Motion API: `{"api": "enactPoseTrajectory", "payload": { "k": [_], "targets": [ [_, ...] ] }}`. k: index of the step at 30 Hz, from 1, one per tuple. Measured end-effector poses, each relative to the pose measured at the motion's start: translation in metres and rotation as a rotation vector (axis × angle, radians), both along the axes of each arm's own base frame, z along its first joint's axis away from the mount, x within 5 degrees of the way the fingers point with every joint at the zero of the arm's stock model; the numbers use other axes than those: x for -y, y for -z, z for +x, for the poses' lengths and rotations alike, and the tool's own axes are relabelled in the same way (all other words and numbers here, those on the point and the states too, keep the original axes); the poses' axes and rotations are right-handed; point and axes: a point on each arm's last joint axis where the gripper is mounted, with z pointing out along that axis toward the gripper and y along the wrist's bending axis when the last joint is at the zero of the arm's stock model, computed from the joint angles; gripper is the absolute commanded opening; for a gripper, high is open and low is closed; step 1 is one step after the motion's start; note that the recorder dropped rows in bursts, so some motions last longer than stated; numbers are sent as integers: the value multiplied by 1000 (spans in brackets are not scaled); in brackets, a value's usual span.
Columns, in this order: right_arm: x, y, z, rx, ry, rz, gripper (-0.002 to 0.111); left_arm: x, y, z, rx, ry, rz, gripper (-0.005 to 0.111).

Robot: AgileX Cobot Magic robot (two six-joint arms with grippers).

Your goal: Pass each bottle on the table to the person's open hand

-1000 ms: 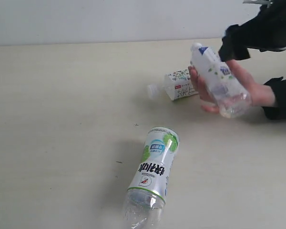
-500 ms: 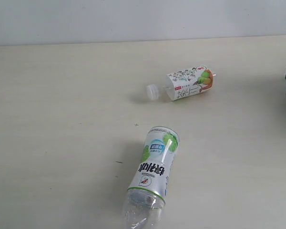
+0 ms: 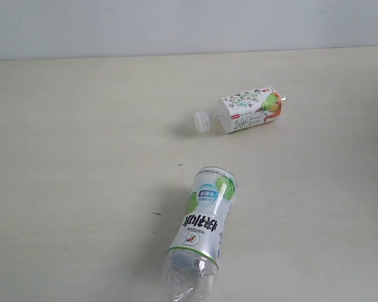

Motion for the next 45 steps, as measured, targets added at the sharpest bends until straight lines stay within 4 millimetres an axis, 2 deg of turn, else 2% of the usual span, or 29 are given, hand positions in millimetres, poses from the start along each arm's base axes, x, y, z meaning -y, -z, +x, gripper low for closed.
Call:
{"api": "enactPoseTrajectory", "payload": {
  "k": [4, 7, 20, 33, 45],
  "targets": [
    [2, -4, -19, 88, -25, 25, 0, 0, 0, 0, 0, 0, 0, 0],
    [2, -4, -25, 112, -33, 27, 0, 0, 0, 0, 1, 1, 8, 0],
    [0, 0, -25, 69, -59, 37, 0, 0, -1, 0, 15, 8, 38, 0],
    [0, 0, -25, 67, -60, 39, 0, 2, -24, 1, 252, 16, -85, 0],
    [0, 0, -25, 65, -61, 38, 0, 2, -28, 0, 310, 20, -93, 0]
  ]
}}
